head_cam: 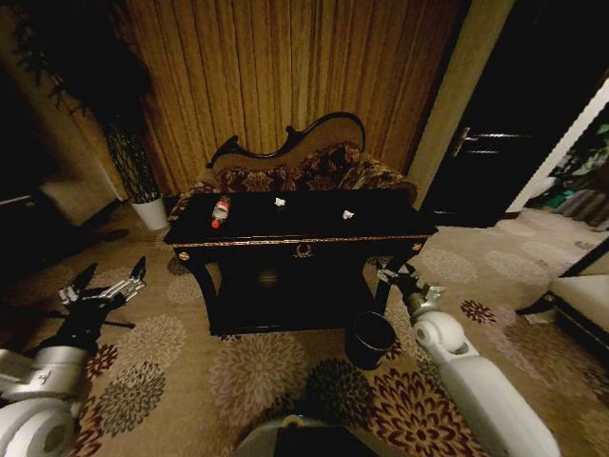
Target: Move to the front of the table and place the trash on the table into the trash bin.
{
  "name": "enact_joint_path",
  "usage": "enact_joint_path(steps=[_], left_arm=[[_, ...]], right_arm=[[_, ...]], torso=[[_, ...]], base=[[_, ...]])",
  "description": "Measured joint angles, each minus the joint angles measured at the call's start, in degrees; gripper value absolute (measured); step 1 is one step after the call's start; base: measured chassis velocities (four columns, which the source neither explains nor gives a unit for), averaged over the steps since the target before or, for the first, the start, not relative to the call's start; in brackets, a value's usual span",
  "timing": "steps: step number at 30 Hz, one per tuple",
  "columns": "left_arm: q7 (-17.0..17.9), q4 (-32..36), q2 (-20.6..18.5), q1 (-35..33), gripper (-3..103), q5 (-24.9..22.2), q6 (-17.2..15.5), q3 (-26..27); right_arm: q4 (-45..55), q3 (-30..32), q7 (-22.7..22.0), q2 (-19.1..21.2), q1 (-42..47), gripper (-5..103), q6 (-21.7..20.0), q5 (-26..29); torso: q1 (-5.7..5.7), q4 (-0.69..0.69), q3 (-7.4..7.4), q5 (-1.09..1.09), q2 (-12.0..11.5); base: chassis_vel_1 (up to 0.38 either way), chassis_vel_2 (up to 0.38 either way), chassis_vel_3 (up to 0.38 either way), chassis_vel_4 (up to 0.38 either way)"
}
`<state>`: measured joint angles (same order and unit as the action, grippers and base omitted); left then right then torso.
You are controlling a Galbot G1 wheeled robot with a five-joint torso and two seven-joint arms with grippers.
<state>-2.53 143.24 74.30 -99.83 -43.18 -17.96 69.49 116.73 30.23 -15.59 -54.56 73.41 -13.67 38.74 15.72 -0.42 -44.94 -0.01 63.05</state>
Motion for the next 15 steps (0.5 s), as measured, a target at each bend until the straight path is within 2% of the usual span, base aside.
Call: enact_joint_path(steps=[5,15], left_arm=[[0.09,0.0,-0.56,0.11,100,-0.74,-0.06,0.81],[0.08,0.0,-2.05,-0.56,100,-3.51,-0.07,3.31]], right_arm=[[6.8,1.12,-0.77,-0.19,2.93,100,-0.23,0.17],[9.8,4.89,-0.7,0.09,8.63,100,1.55,-1.33]], torso=[[0.0,0.0,0.0,0.01,0.0],[0.0,0.0,0.0,0.02,0.0]], base=[[0.0,0.0,0.0,0.0],[0.0,0.0,0.0,0.0]])
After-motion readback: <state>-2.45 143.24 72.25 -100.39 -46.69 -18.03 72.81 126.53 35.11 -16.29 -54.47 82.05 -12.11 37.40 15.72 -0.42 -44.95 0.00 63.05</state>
